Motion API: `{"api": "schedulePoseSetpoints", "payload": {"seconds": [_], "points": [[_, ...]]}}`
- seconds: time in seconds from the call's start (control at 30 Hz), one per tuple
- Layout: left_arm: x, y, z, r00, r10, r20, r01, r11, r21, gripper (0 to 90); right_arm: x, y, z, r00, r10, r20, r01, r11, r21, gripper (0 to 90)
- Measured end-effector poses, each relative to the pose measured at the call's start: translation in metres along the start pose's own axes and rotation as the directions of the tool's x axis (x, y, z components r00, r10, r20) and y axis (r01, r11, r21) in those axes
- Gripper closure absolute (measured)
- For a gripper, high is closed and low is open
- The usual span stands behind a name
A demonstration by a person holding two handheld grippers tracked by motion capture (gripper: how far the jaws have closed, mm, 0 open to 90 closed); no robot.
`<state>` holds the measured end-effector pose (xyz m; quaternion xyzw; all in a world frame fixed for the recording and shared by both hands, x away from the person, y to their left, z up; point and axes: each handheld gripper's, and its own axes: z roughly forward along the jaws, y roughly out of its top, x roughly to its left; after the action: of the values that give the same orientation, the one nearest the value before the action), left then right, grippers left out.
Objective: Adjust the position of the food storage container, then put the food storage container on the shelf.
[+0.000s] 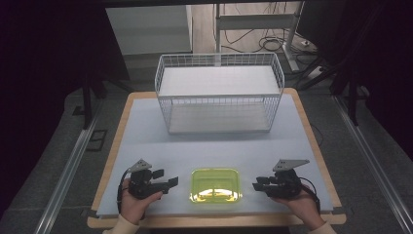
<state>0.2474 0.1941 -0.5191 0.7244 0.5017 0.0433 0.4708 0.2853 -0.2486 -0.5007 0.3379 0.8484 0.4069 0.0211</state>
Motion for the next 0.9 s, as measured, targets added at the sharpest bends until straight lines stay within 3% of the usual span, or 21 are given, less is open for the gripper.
{"api": "schedulePoseSetpoints", "payload": {"seconds": [0.07, 0.1, 0.13, 0.2, 0.3, 0.4, 0.5, 0.57, 0.67, 0.7, 0.87, 0.9], "points": [[0.000, 0.001, -0.002, 0.9988, -0.029, 0.039, 0.029, 0.9996, 0.001, 26.4, 0.000, 0.000, 0.000, 0.9984, 0.048, -0.030, -0.049, 0.998, -0.044, 43.0], [0.000, 0.001, -0.002, 0.9988, -0.029, 0.039, 0.029, 0.9996, 0.001, 26.6, 0.000, 0.000, 0.000, 0.9984, 0.048, -0.030, -0.049, 0.998, -0.044, 43.0], [-0.003, 0.002, -0.004, 0.9956, -0.056, 0.075, 0.056, 0.9984, 0.005, 27.9, -0.001, 0.001, 0.001, 0.9934, 0.098, -0.060, -0.102, 0.993, -0.060, 39.1], [-0.006, 0.002, -0.004, 0.9937, -0.066, 0.091, 0.064, 0.9978, 0.018, 28.2, -0.002, 0.001, 0.002, 0.9852, 0.143, -0.094, -0.149, 0.987, -0.060, 36.2], [-0.009, 0.001, -0.003, 0.9922, -0.066, 0.106, 0.062, 0.9973, 0.038, 29.0, 0.001, 0.000, 0.003, 0.9818, 0.158, -0.105, -0.167, 0.982, -0.083, 30.8], [-0.011, 0.000, 0.000, 0.9897, -0.067, 0.127, 0.060, 0.9967, 0.054, 29.6, 0.003, -0.001, 0.004, 0.9801, 0.154, -0.125, -0.168, 0.980, -0.108, 29.5], [-0.013, 0.000, 0.001, 0.9870, -0.067, 0.146, 0.058, 0.9961, 0.067, 29.9, 0.008, -0.002, 0.004, 0.9849, 0.138, -0.105, -0.150, 0.981, -0.123, 27.9], [-0.014, 0.000, 0.003, 0.9845, -0.073, 0.159, 0.062, 0.9952, 0.076, 30.2, 0.013, -0.001, 0.007, 0.9876, 0.120, -0.102, -0.132, 0.984, -0.120, 25.6], [-0.014, -0.001, 0.004, 0.9833, -0.080, 0.163, 0.068, 0.9946, 0.079, 30.5, 0.015, 0.001, 0.011, 0.9851, 0.127, -0.116, -0.140, 0.984, -0.110, 23.4], [-0.014, -0.001, 0.003, 0.9829, -0.086, 0.163, 0.074, 0.9943, 0.077, 30.9, 0.017, 0.003, 0.015, 0.9819, 0.152, -0.113, -0.161, 0.985, -0.070, 26.2], [-0.014, 0.000, 0.006, 0.9796, -0.103, 0.173, 0.088, 0.9920, 0.091, 32.5, 0.019, 0.004, 0.017, 0.9767, 0.174, -0.125, -0.185, 0.980, -0.077, 34.2], [-0.016, 0.000, 0.009, 0.9779, -0.106, 0.180, 0.089, 0.9908, 0.102, 32.9, 0.017, 0.005, 0.019, 0.9615, 0.224, -0.160, -0.237, 0.969, -0.072, 37.0]]}}
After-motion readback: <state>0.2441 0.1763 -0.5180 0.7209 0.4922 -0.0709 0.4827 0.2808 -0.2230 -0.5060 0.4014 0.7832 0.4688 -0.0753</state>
